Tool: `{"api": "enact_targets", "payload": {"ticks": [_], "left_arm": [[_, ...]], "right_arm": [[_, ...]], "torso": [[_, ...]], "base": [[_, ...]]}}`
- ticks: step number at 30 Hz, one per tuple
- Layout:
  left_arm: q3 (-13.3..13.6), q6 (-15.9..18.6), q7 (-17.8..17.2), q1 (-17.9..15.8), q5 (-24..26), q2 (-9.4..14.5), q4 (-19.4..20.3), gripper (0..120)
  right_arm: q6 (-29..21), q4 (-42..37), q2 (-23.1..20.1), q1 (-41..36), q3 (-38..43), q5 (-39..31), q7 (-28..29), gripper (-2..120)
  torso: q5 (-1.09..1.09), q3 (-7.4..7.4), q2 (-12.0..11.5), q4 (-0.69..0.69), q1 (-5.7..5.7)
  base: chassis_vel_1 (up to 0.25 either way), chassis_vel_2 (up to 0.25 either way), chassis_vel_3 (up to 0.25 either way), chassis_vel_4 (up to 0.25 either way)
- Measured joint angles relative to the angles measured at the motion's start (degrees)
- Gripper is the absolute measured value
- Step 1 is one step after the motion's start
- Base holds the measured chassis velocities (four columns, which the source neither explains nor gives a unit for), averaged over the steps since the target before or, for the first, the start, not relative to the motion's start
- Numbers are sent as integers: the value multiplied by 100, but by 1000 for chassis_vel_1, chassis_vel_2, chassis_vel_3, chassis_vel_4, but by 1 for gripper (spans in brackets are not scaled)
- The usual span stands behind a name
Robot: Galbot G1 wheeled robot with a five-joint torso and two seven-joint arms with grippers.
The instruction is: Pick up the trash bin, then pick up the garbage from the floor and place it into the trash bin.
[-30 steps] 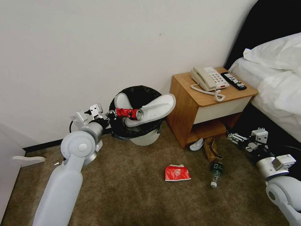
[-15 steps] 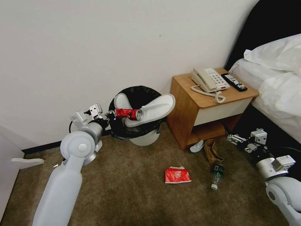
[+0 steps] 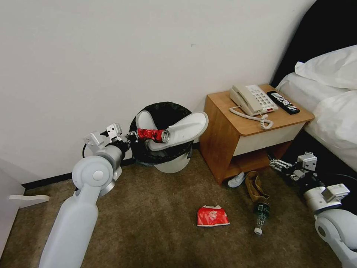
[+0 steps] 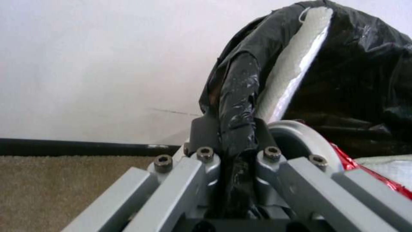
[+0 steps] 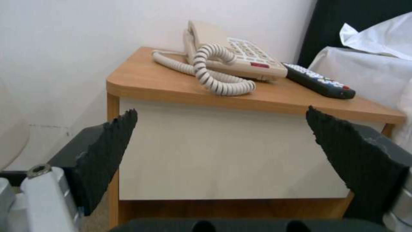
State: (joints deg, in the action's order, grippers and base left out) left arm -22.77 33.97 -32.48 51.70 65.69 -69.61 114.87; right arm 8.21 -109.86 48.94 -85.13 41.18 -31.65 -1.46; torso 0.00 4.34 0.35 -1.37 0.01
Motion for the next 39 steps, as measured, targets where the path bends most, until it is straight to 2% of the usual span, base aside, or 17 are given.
{"api": "enact_targets", "payload": {"ticks": [39], "left_arm": [[-28, -12, 46, -14, -24, -25, -50, 4]], "right_arm": [[77, 110, 15, 57, -47, 1, -199, 100]], "torso": [[0, 0, 0, 0, 0]], "base": [[0, 0, 0, 0]]}}
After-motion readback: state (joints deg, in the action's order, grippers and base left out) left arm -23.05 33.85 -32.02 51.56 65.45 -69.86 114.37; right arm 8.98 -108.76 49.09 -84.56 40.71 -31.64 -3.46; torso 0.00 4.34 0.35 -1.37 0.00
